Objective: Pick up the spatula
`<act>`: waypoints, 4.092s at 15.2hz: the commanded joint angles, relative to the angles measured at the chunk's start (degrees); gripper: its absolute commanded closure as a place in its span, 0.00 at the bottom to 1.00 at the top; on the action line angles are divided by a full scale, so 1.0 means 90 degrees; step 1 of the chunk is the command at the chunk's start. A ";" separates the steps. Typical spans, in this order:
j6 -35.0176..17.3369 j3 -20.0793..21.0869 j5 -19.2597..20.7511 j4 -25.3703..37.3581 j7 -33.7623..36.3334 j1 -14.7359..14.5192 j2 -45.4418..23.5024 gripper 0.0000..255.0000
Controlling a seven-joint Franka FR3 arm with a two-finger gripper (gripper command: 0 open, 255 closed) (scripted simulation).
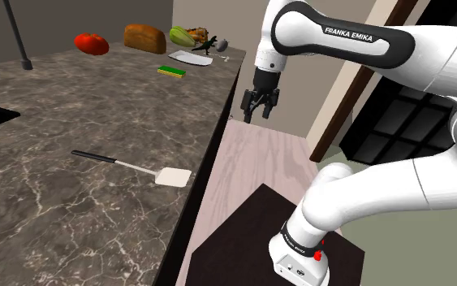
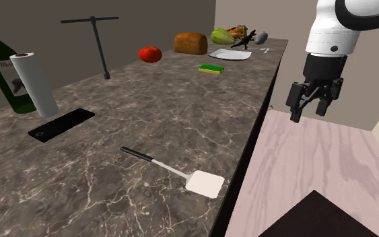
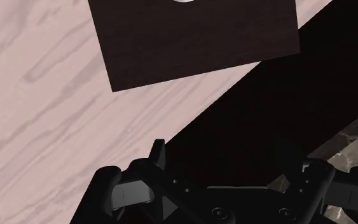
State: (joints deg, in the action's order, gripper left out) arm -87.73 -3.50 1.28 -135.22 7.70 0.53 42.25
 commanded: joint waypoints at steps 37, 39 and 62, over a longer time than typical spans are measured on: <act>-0.2679 0.2659 -0.0333 0.2357 0.0140 -0.2152 -0.3992 0.00; -0.2848 0.2665 -0.0325 0.2212 0.0148 -0.2155 -0.4018 0.00; -0.1962 0.2640 -0.0342 0.3032 0.0127 -0.2141 -0.3947 1.00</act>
State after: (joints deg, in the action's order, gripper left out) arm -106.27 20.25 -1.87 -108.97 8.81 -18.75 6.90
